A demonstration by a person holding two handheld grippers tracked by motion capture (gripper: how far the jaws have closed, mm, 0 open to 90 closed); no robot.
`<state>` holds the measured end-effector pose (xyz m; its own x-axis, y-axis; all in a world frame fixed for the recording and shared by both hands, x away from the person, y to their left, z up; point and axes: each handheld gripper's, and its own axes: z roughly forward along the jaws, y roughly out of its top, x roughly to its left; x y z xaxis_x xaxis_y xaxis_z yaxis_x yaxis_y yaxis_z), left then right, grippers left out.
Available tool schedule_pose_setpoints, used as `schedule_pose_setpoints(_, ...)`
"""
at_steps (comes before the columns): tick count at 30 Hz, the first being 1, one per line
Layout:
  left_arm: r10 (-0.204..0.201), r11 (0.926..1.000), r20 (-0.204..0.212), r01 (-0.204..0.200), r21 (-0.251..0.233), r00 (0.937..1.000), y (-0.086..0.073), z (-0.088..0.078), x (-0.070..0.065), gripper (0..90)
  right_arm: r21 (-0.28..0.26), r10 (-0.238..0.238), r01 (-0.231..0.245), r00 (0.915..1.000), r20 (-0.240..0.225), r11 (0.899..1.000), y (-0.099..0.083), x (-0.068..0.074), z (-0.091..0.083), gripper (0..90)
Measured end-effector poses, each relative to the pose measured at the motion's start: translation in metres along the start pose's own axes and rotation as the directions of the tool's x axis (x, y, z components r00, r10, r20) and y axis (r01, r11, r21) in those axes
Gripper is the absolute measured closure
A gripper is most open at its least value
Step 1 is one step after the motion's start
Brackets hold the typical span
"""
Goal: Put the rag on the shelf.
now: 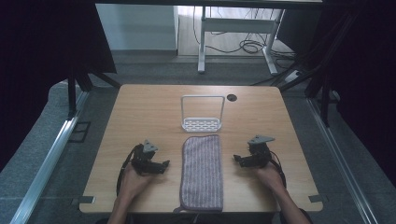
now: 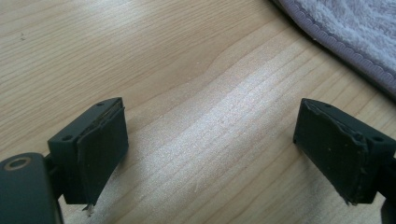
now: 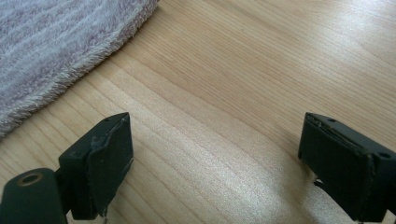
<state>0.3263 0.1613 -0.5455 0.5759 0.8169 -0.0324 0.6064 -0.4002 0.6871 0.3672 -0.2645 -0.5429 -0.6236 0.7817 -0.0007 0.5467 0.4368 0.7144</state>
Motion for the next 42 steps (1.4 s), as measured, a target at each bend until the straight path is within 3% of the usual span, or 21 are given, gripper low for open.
schedule_pose_setpoints(19, -0.015, 0.9999, -0.012, 0.015, -0.006, 0.9998, -0.001, -0.001, 0.000, 11.8, 0.000, 0.000, 0.000, 1.0000, 0.000, 1.000, 0.000, 0.000, 0.000, 9.9)
schedule_pose_setpoints(23, -0.015, 0.9999, -0.011, 0.015, -0.006, 0.9998, -0.001, -0.001, 0.000, 11.8, 0.012, -0.003, 0.003, 1.0000, -0.006, 1.000, 0.000, 0.002, 0.000, 4.8)
schedule_pose_setpoints(29, -0.013, 0.9999, -0.011, 0.013, -0.006, 0.9999, -0.001, -0.001, -0.001, 12.0, 0.024, 0.004, -0.004, 1.0000, -0.002, 1.000, 0.001, 0.002, 0.000, 5.4)
schedule_pose_setpoints(34, -0.014, 0.9999, 0.003, 0.014, -0.010, 0.9999, 0.000, -0.001, 0.000, 12.6, 0.035, 0.020, -0.019, 0.9997, -0.014, 0.999, 0.004, 0.000, -0.003, 8.3)
schedule_pose_setpoints(35, -0.013, 0.9999, 0.018, 0.013, -0.009, 0.9998, 0.002, -0.001, 0.000, 12.7, 0.027, 0.042, -0.041, 0.9985, -0.035, 0.999, 0.005, -0.001, -0.005, 8.6)
schedule_pose_setpoints(42, -0.018, 0.9997, 0.048, 0.019, -0.017, 0.9987, 0.012, -0.004, -0.001, 13.5, 0.012, 0.041, -0.041, 0.9982, -0.044, 0.999, 0.014, -0.001, -0.012, 13.3)
